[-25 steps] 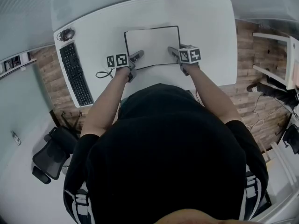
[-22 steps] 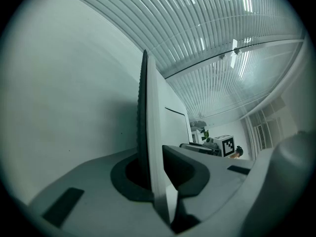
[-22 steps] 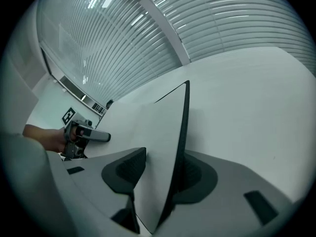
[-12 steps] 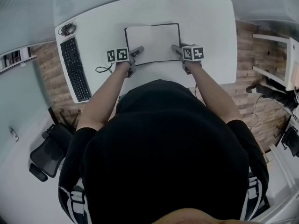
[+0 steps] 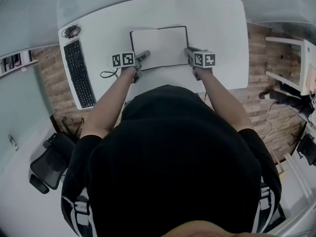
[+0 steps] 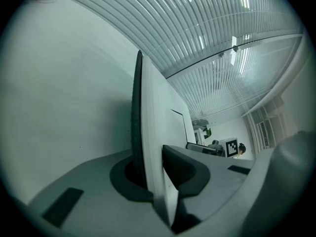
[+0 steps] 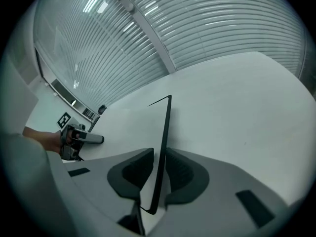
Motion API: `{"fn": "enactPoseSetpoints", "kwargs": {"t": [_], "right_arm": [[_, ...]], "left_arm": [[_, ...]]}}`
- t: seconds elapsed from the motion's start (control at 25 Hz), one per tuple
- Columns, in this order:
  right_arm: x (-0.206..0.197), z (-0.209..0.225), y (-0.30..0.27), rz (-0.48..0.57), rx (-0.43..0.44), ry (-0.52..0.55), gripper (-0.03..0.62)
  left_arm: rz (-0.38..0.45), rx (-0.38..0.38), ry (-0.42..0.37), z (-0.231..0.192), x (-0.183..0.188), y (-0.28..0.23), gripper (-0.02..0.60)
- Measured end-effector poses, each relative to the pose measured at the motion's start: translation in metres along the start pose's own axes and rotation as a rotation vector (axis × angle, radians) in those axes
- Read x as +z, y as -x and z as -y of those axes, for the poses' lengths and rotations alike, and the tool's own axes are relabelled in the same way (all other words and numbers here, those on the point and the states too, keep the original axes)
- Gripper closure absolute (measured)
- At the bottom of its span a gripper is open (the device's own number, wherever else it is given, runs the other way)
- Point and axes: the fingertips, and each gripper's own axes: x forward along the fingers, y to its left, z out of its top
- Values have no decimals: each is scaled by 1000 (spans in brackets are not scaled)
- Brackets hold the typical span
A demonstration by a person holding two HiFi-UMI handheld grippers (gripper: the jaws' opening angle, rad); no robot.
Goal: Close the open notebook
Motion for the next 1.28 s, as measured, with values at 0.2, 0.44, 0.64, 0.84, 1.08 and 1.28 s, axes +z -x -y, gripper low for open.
{"fn": "enactPoseSetpoints", "kwargs": {"t": [0.2,0.44,0.64,0.84,1.08,1.28], "right_arm": [[1,5,5,22,-70,7,510],[2,0,7,27,-34,41,536],[-4,-5,1,-24,-2,44,545],[-17,-5,-7,-70,-1,110,551],[-15,0,-4,-50,22,110,557],[-17,-3,-6,-34,19,96,557]], "left_arm": [[1,3,-7,1,0,1,511],[4,10,-7,3,-1,1,509],[2,13,-9,5,-2,-1,508],[-3,15,-3,1,-1,2,506],[-4,18,-6,0,0,-1,502],[-10,17,-8,-5,-1,5,502]]}}
